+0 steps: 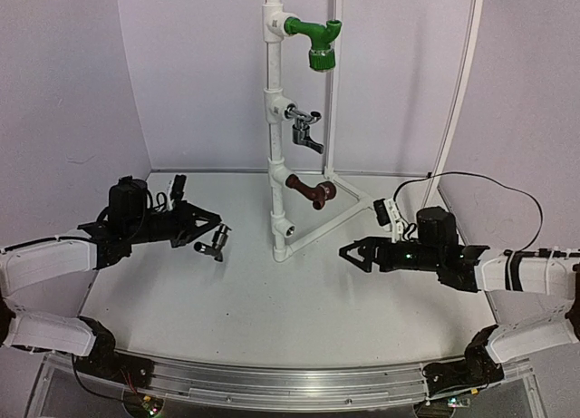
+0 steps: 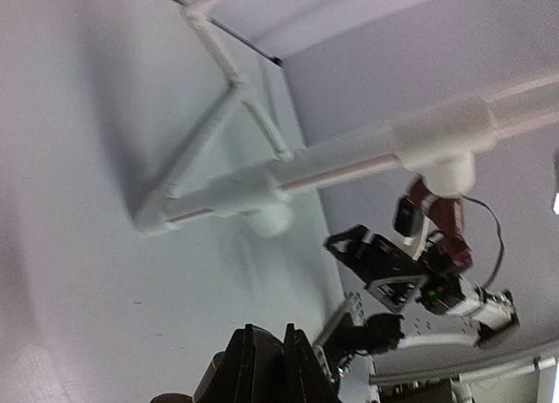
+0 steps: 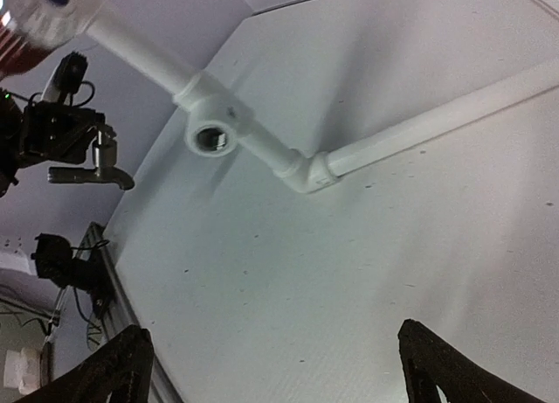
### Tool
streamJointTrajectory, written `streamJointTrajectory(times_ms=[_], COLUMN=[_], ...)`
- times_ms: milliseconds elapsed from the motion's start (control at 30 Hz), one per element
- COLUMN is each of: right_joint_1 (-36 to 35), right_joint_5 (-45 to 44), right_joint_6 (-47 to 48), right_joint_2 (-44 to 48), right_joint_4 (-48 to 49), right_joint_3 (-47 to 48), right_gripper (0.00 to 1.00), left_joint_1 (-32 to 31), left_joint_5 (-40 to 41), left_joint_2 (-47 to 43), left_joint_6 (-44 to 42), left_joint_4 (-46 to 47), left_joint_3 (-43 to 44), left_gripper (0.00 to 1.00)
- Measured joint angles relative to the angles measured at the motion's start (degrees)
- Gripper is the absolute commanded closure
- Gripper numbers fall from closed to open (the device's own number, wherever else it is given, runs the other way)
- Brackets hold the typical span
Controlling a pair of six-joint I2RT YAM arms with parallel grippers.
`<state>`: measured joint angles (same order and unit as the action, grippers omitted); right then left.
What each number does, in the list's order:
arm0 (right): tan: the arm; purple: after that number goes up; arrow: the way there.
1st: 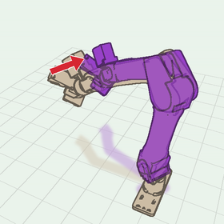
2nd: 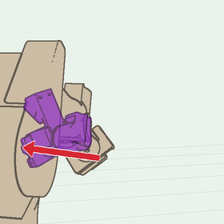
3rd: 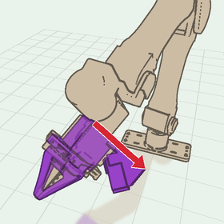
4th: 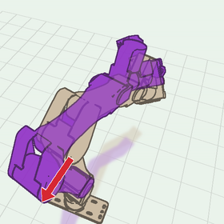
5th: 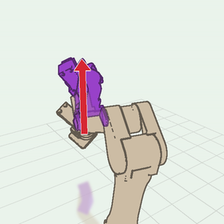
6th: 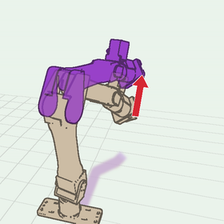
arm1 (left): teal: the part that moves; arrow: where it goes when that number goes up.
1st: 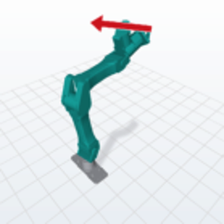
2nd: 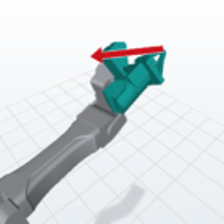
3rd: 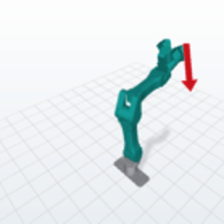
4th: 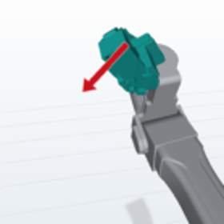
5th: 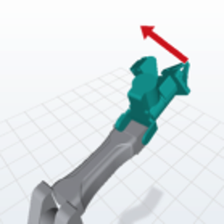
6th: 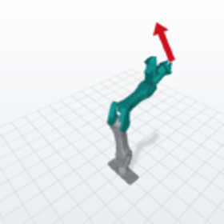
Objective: Install the water faucets
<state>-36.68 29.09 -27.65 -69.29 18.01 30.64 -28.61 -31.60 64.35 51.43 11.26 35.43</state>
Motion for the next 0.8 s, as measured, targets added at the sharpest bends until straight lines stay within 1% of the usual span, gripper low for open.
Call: streamJointTrajectory(times_ms=[133,267,400,567,733,800], right_joint_1=[-7.6,-13.3,-16.4,-18.5,-20.1,-20.6], right_joint_5=[3.0,6.1,7.6,7.8,9.2,10.0], right_joint_6=[-1.8,-3.5,-4.1,-3.4,-1.0,-0.4], right_joint_2=[-3.3,-7.3,-8.6,-8.6,-8.6,-8.6], right_joint_4=[8.6,17.0,25.1,33.3,35.8,36.7], right_joint_3=[0.0,1.0,1.1,0.0,-0.4,-0.4], right_gripper=[0.03,0.06,0.06,0.09,0.17,0.22], left_joint_1=[-11.6,-18.9,-22.8,-26.4,-29.4,-30.1], left_joint_5=[-2.7,-4.0,-4.8,-6.2,-7.4,-7.6], left_joint_2=[2.8,9.2,14.9,21.0,25.0,25.8], left_joint_6=[1.9,2.6,3.9,6.8,8.9,9.8], left_joint_4=[11.7,19.3,25.3,31.9,35.5,37.2], left_joint_3=[1.5,5.3,8.1,11.6,15.1,15.7], left_gripper=[1.0,1.0,1.0,1.0,1.0,1.0])
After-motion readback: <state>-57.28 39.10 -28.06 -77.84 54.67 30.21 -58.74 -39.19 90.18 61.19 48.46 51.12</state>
